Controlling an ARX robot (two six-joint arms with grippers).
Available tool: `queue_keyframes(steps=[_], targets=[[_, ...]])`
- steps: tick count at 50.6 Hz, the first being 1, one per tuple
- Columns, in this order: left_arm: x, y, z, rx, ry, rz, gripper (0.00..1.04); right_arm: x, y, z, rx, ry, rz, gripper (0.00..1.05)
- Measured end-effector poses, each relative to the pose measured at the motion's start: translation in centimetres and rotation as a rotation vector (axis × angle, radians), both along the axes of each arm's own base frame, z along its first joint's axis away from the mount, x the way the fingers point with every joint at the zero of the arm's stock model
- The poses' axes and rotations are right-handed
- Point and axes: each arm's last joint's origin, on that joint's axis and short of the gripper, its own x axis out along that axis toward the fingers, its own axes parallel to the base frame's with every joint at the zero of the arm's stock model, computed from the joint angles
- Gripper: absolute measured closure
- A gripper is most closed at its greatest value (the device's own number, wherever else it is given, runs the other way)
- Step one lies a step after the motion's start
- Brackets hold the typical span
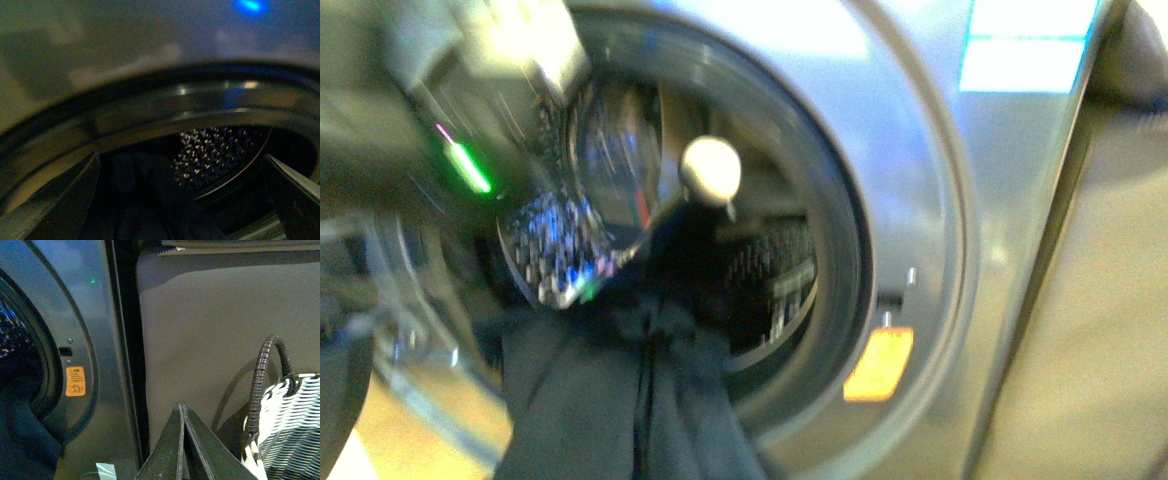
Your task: Put clothes into washing machine
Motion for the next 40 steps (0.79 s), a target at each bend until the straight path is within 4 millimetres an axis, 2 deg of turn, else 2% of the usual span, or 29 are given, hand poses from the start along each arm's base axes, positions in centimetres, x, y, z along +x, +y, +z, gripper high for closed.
queue_keyframes(steps=[18,24,28,37,40], targets=[[-5.8,0.7,5.9,0.009,-0.114,-0.009,0.07,0.0,0.0,0.0,0.0,0.0,0.0,1.02],[-8.7,1.2,9.2,-0.02,-0.212,-0.005,0.07,0.0,0.0,0.0,0.0,0.0,0.0,1.02],[-10.3,1.4,10.6,-0.047,-0.266,-0.017,0.07,0.0,0.0,0.0,0.0,0.0,0.0,1.02],[-14.4,1.5,12.3,-0.098,-0.353,-0.035,0.07,0.0,0.0,0.0,0.0,0.0,0.0,1.02],[-15.2,1.5,12.3,-0.11,-0.364,-0.047,0.07,0.0,0.0,0.0,0.0,0.0,0.0,1.02]])
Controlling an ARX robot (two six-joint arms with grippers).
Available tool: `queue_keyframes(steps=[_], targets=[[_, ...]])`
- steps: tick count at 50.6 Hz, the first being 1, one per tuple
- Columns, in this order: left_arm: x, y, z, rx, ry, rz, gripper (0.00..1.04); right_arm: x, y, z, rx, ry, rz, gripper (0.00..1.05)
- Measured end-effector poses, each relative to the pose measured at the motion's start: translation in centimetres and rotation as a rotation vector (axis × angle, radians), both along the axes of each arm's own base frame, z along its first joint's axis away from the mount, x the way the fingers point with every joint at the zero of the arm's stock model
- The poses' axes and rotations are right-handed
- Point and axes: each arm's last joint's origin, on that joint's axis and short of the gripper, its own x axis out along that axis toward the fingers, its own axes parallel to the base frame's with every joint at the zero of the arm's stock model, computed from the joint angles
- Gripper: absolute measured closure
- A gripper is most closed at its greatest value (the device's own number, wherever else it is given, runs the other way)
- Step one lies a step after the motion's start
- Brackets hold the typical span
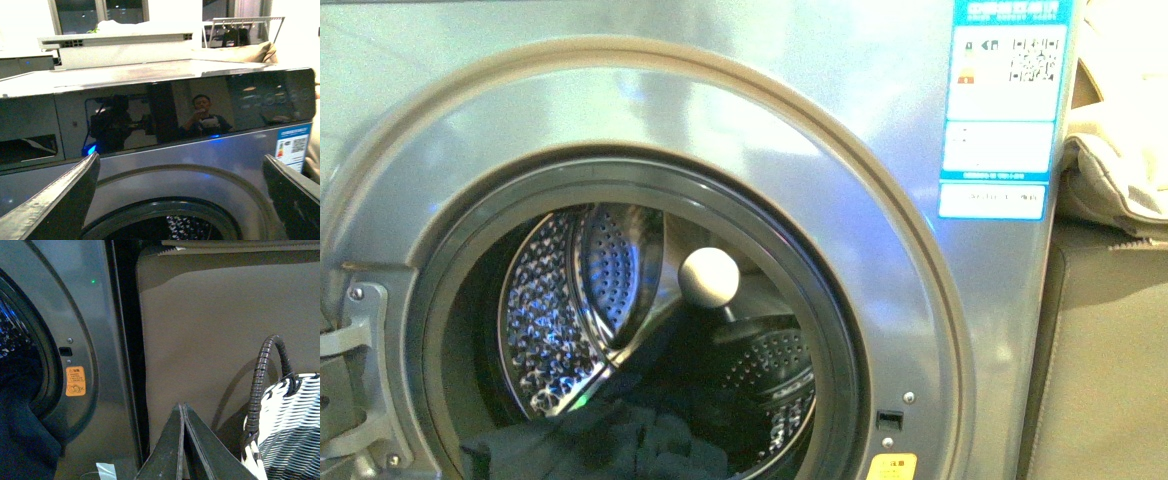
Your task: Put clothes into washing machine
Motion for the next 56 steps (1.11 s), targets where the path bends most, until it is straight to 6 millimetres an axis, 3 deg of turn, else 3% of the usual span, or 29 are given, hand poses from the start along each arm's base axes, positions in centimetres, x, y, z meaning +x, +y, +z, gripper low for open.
queue_keyframes(steps=[3,7,19,29,40,56], targets=[[-0.4,0.0,-0.2,-0.032,0.099,0.084,0.14,0.0,0.0,0.0,0.0,0.0,0.0,1.02],[-1.0,1.1,-2.9,-0.029,0.264,0.25,0.28,0.0,0.0,0.0,0.0,0.0,0.0,1.02],[-1.6,3.2,-11.1,-0.05,0.311,0.289,0.68,0.0,0.0,0.0,0.0,0.0,0.0,1.02],[-2.0,4.3,-16.1,-0.052,0.327,0.284,1.02,0.0,0.0,0.0,0.0,0.0,0.0,1.02],[-2.4,5.1,-19.7,-0.059,0.33,0.294,1.01,0.0,0.0,0.0,0.0,0.0,0.0,1.02],[-3.4,6.3,-23.0,-0.059,0.342,0.299,1.01,0.0,0.0,0.0,0.0,0.0,0.0,1.02]])
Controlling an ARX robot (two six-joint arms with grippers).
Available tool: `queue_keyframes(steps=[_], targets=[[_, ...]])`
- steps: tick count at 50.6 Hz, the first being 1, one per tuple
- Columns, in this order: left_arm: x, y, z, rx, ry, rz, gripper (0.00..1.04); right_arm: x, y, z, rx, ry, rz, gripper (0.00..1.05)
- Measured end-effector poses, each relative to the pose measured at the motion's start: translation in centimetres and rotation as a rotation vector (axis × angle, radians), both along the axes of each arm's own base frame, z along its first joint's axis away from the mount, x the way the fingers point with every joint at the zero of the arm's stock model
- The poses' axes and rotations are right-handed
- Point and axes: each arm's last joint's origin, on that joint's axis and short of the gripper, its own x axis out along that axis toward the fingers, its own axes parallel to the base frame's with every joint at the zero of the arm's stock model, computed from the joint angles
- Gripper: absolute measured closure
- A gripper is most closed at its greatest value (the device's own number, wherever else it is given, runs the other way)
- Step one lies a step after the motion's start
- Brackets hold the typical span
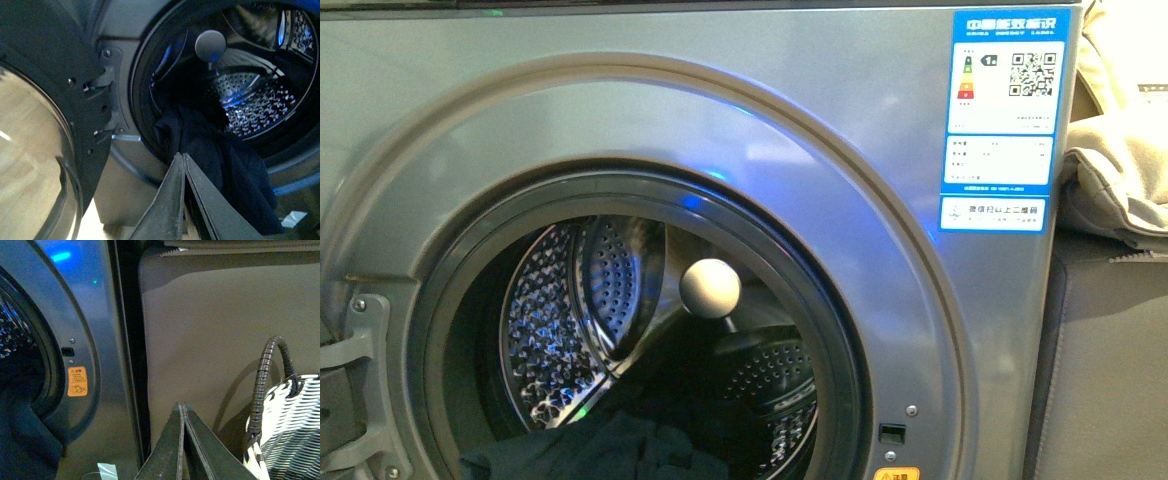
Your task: Put clothes into washing machine
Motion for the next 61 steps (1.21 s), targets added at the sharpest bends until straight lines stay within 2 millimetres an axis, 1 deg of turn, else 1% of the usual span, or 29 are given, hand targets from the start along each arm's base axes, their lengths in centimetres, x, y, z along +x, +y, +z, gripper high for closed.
queue_keyframes(steps=[3,7,17,39,42,61], targets=[[-0.2,0.0,-0.5,0.0,0.002,0.0,1.01,0.0,0.0,0.0,0.0,0.0,-0.001,1.02],[-0.4,0.0,-0.6,0.0,-0.019,0.001,1.01,0.0,0.0,0.0,0.0,0.0,0.0,1.02],[-0.4,0.0,-1.8,0.0,-0.008,0.0,1.01,0.0,0.0,0.0,0.0,0.0,0.0,1.02],[-0.4,0.0,-3.0,0.0,-0.008,0.0,1.01,0.0,0.0,0.0,0.0,0.0,0.0,1.02],[-0.4,0.0,-3.7,0.0,-0.016,0.0,1.01,0.0,0.0,0.0,0.0,0.0,0.0,1.02],[-0.5,0.0,-3.7,0.0,-0.024,0.0,1.01,0.0,0.0,0.0,0.0,0.0,0.0,1.02]])
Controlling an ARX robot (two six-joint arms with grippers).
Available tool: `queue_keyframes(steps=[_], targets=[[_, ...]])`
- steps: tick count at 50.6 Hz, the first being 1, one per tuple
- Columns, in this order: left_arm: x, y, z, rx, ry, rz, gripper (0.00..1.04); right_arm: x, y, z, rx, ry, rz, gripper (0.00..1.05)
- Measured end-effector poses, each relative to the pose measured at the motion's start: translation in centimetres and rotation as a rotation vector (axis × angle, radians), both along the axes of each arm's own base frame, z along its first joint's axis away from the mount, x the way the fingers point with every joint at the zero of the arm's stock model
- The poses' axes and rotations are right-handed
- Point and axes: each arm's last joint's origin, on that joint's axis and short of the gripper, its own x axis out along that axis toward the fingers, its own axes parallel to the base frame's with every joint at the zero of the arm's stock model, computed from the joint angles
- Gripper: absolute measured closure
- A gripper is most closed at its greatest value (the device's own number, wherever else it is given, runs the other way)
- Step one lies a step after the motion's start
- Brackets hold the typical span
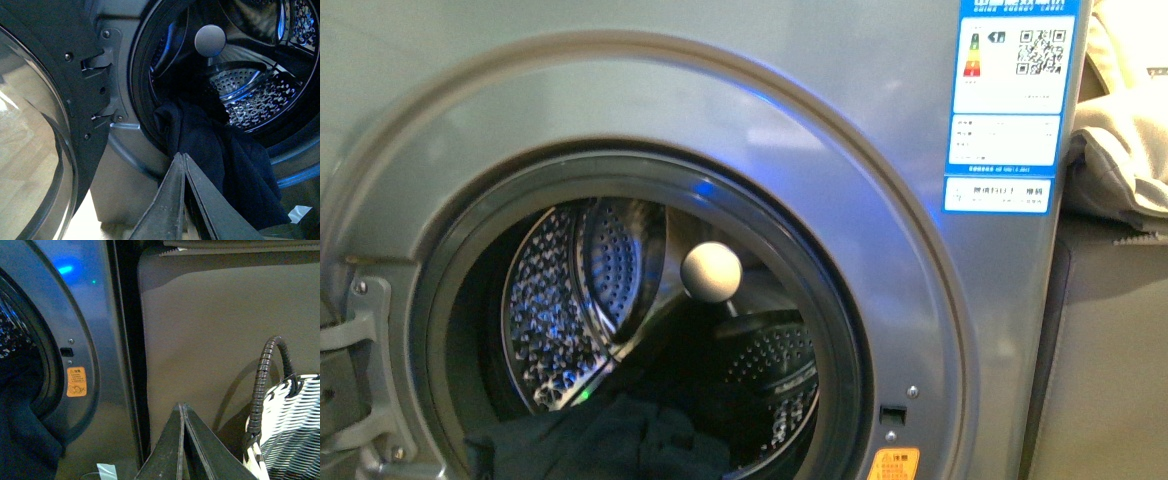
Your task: Put clothes into washing machine
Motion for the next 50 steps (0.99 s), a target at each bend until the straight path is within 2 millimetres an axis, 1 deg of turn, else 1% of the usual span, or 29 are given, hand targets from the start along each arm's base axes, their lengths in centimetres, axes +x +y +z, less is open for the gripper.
queue_keyframes(steps=[5,6,8,10,12,14,18,19,20,23,24,25,27,28,31,50], targets=[[0.0,0.0,0.0,0.0,0.0,0.0,1.01,0.0,0.0,0.0,-0.001,0.0,0.0,1.02],[0.0,0.0,0.0,-0.001,0.0,0.0,1.0,0.0,0.0,0.0,-0.002,0.0,0.0,0.99],[0.0,0.0,0.0,-0.001,0.0,0.0,0.95,0.0,0.0,0.0,-0.002,0.0,0.0,0.92],[0.0,0.0,0.0,0.0,0.0,0.0,0.88,0.0,0.0,0.0,-0.002,0.0,0.0,0.85],[0.0,0.0,0.0,0.0,0.0,0.0,0.78,0.0,0.0,0.0,-0.002,0.0,0.0,0.74],[0.0,0.0,0.0,-0.001,0.0,0.0,0.7,0.0,0.0,0.0,-0.002,0.0,0.0,0.67],[0.0,0.0,0.0,0.0,0.0,0.0,0.49,0.0,0.0,0.0,-0.002,0.0,0.0,0.48],[0.0,0.0,0.0,-0.001,0.0,0.0,0.45,0.0,0.0,0.0,-0.002,0.0,0.0,0.42],[0.0,0.0,0.0,0.0,0.0,0.0,0.4,0.0,0.0,0.0,-0.002,0.0,0.0,0.39],[0.0,0.0,0.0,-0.001,0.0,0.0,0.29,0.0,0.0,0.0,-0.002,0.0,0.0,0.26],[0.0,0.0,0.0,0.0,0.0,0.0,0.24,0.0,0.0,0.0,-0.002,0.0,0.0,0.23],[0.0,0.0,0.0,-0.001,0.0,0.0,0.2,0.0,0.0,0.0,-0.002,0.0,0.0,0.18],[0.0,0.0,0.0,0.0,0.0,0.0,0.1,0.0,0.0,0.0,-0.001,0.0,0.0,0.07],[0.0,0.0,0.0,0.0,0.0,0.0,0.05,0.0,0.0,0.0,0.0,0.0,0.0,0.06],[0.0,0.0,0.0,0.0,0.0,0.0,0.07,0.0,0.0,0.0,-0.001,0.0,0.0,0.08],[0.0,0.0,0.0,0.0,0.0,0.0,0.07,0.0,0.0,0.0,-0.001,0.0,0.0,0.08]])
